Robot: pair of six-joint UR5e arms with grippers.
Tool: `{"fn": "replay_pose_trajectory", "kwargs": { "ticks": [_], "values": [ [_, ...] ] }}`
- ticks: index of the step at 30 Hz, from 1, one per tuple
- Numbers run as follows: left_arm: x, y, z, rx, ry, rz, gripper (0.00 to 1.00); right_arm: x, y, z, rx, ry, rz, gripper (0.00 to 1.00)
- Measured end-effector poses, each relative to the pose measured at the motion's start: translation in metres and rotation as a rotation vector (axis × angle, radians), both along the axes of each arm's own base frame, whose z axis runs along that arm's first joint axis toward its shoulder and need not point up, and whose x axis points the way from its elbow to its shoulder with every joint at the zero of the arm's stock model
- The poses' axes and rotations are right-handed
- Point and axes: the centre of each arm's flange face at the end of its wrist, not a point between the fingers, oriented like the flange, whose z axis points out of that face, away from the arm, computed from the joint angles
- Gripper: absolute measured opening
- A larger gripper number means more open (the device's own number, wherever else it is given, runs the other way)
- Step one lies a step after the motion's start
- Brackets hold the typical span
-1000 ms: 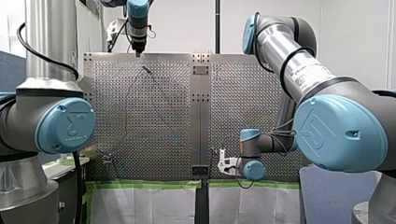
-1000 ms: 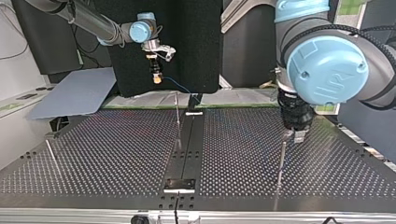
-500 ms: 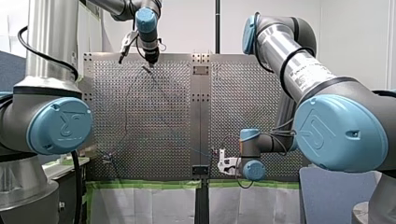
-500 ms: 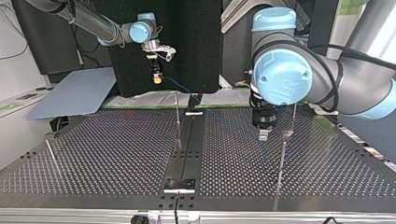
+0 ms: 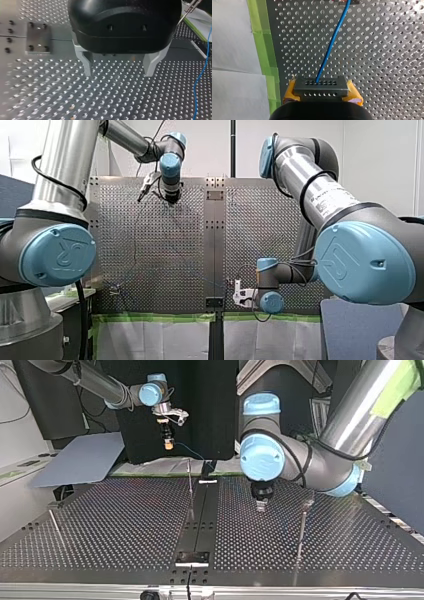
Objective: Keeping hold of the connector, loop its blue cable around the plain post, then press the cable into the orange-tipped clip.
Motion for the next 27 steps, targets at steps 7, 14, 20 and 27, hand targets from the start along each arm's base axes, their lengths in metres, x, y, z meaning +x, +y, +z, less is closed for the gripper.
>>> {"fn": "replay_pose_trajectory", "kwargs": {
  "ticks": [7,14,20,27],
  "values": [
    [0.02,-0.008,-0.035,0.041,0.015,0.021,1.0,0.001,0.0,0.0,-0.001,-0.001,0.001,0.0],
    [0.032,0.003,-0.044,0.082,0.006,0.082,1.0,0.001,0.001,0.0,0.0,-0.002,0.001,0.0],
    [0.042,0.01,-0.06,0.148,0.029,0.118,1.0,0.001,0.001,0.0,0.001,-0.001,0.002,0.0],
    [0.061,0.01,-0.086,0.199,0.037,0.122,1.0,0.001,0.001,0.0,0.001,0.0,0.002,0.0]
  ]
}}
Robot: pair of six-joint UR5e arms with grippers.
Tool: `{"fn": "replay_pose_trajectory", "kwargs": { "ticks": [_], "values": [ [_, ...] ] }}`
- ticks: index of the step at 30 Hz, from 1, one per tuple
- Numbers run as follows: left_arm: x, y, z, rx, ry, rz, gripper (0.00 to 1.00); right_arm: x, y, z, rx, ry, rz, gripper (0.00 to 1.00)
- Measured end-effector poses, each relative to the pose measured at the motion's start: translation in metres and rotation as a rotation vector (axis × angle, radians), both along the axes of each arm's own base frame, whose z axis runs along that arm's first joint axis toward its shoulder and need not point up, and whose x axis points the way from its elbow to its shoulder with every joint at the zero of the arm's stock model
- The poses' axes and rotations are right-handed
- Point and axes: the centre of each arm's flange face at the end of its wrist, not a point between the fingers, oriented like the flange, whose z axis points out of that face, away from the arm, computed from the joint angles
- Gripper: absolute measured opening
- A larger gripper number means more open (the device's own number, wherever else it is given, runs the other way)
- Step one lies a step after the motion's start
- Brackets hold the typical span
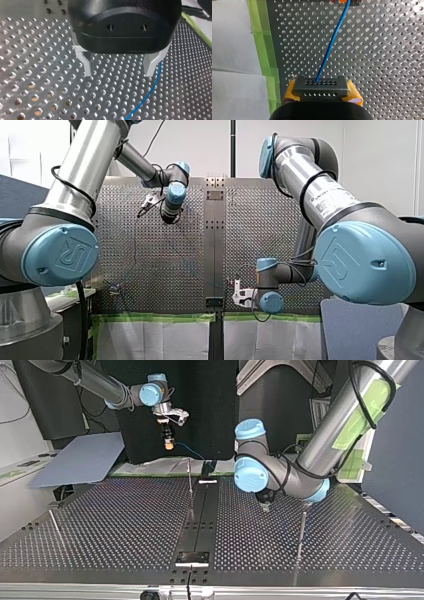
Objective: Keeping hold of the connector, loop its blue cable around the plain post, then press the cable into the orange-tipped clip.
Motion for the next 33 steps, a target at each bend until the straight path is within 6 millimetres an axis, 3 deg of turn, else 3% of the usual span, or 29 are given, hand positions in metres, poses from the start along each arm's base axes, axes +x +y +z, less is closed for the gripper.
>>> {"fn": "replay_pose_trajectory", "kwargs": {
  "ticks": [11,21,33],
  "values": [
    [0.029,0.036,0.003,0.005,-0.04,0.056,1.0,0.002,0.0,0.001,-0.003,0.002,0.004,0.0],
    [0.044,0.024,-0.018,-0.012,-0.03,0.028,1.0,0.003,0.001,0.0,-0.001,0.005,0.007,0.0],
    [0.056,0.032,-0.037,-0.01,-0.021,0.046,1.0,0.005,0.004,0.0,0.004,0.009,0.012,0.0]
  ]
}}
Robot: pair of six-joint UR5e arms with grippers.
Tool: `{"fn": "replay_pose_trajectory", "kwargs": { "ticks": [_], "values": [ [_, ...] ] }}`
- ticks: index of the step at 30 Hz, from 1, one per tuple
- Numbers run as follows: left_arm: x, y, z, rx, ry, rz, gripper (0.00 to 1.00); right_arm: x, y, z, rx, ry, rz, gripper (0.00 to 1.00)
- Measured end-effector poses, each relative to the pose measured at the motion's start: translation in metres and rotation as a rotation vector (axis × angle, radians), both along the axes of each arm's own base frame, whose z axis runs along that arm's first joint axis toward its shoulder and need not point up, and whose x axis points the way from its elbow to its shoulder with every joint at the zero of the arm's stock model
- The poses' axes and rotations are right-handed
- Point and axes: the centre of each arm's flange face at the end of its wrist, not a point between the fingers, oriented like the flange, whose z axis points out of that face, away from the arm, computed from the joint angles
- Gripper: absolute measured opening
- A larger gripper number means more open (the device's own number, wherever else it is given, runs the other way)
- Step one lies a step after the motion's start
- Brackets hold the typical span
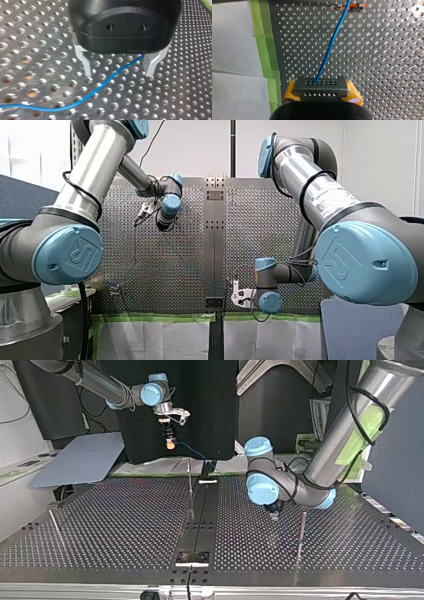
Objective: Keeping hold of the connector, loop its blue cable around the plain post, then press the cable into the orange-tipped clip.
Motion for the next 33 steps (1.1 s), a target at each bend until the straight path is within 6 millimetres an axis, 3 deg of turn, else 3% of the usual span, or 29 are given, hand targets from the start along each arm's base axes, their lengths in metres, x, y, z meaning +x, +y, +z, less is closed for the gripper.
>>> {"fn": "replay_pose_trajectory", "kwargs": {
  "ticks": [15,24,29,33],
  "values": [
    [0.014,-0.016,-0.07,0.001,0.072,-0.021,1.0,0.001,0.001,0.0,0.004,0.004,0.0,0.0],
    [0.018,-0.026,-0.097,-0.017,0.077,-0.037,1.0,0.002,0.003,0.0,0.004,0.003,0.004,0.0],
    [0.015,-0.042,-0.129,-0.02,0.106,-0.066,1.0,0.003,0.003,0.0,0.004,0.003,0.006,0.0],
    [0.015,-0.051,-0.142,-0.026,0.098,-0.082,1.0,0.004,0.004,0.0,0.004,0.003,0.008,0.0]
  ]
}}
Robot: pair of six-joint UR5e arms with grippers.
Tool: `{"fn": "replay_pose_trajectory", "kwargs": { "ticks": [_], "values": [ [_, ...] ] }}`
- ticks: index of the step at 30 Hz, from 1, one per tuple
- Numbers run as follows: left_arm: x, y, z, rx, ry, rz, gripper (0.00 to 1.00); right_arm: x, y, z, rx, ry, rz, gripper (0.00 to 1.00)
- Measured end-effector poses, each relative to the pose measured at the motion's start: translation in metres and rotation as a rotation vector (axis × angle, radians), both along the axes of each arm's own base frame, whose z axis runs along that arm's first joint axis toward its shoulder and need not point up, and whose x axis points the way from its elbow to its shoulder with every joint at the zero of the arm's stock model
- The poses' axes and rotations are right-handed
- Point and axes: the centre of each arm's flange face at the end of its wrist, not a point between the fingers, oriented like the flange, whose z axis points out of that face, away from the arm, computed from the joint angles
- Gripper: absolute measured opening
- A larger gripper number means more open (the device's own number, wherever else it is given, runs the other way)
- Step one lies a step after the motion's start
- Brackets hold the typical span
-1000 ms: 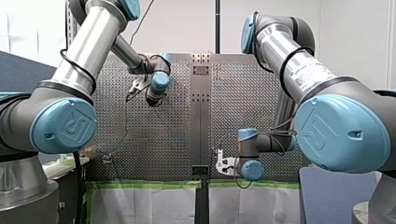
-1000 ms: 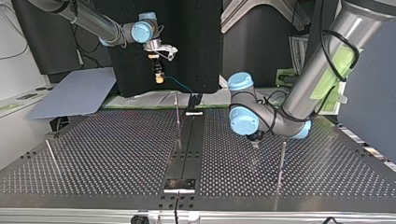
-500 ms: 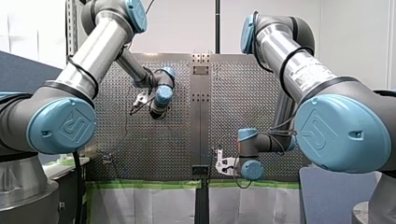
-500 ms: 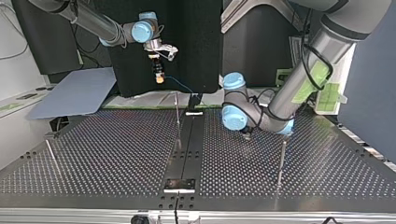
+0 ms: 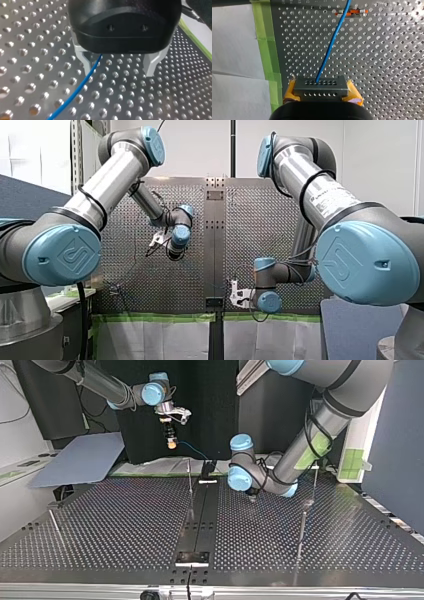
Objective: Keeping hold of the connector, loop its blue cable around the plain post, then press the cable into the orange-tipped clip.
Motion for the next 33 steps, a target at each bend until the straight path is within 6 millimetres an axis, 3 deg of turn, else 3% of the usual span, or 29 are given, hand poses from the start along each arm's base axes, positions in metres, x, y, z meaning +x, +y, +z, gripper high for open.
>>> {"fn": "replay_pose_trajectory", "kwargs": {
  "ticks": [16,26,33],
  "values": [
    [-0.008,-0.037,-0.07,0.018,0.069,-0.07,1.0,0.004,0.004,0.0,0.001,0.0,0.009,0.0],
    [-0.03,-0.058,-0.119,0.063,0.151,-0.113,1.0,0.004,0.004,0.0,0.003,0.002,0.01,0.0],
    [-0.045,-0.077,-0.132,0.064,0.187,-0.171,1.0,0.004,0.004,0.0,0.008,0.005,0.01,0.0]
  ]
}}
